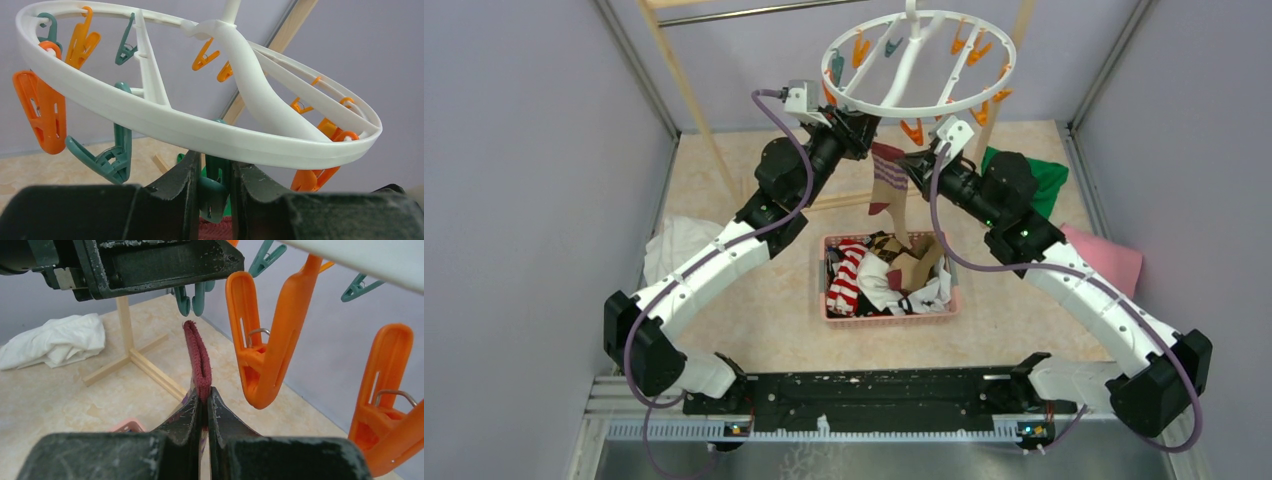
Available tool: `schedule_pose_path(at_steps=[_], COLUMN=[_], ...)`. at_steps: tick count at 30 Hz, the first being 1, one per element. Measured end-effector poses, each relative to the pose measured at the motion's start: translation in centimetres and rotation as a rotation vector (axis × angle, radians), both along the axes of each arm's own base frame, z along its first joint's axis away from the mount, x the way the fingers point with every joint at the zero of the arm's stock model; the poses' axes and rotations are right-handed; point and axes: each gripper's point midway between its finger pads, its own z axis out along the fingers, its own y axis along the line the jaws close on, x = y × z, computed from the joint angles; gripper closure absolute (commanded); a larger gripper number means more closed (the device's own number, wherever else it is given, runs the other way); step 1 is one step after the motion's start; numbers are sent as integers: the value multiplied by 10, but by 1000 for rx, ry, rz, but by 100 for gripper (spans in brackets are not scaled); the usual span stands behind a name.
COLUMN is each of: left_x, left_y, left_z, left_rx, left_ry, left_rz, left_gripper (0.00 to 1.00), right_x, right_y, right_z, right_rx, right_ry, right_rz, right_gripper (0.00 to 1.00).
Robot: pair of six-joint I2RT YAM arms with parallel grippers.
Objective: Clip the socks to the hanger
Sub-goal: Clamp the sock onto the hanger.
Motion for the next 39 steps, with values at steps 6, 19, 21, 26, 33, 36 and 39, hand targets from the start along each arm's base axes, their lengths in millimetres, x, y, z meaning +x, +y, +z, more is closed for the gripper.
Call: schedule_pose_path(at_steps=[6, 19, 21, 26, 33, 36, 39], left_x=[0, 0, 0, 0, -1, -1, -1], left_y=[0, 0, 0, -1, -1, -1, -1], left_z=[0, -1, -1, 0, 0, 0, 0], left_rx=[-7, -11, -12, -15, -20, -22, -25], left_ry=[8, 11, 11, 14, 16, 18, 19], left_rz=[-3, -4, -4, -6, -8, -8, -9], left_gripper=[97, 97, 97, 97, 97, 97, 97], right_x=[5, 7, 7, 7, 5, 2, -1], right_y=[4, 16, 17, 17, 19, 23, 25], right_z=[6, 10, 11, 15, 24, 25, 25], right_rx=[9, 17, 19, 29, 39, 32, 25], right_ry=[-10, -21, -23, -37, -60, -72, -84], right_rz=[-8, 8, 10, 11, 18, 32, 45], right_gripper=[100, 100, 100, 100, 100, 100, 100])
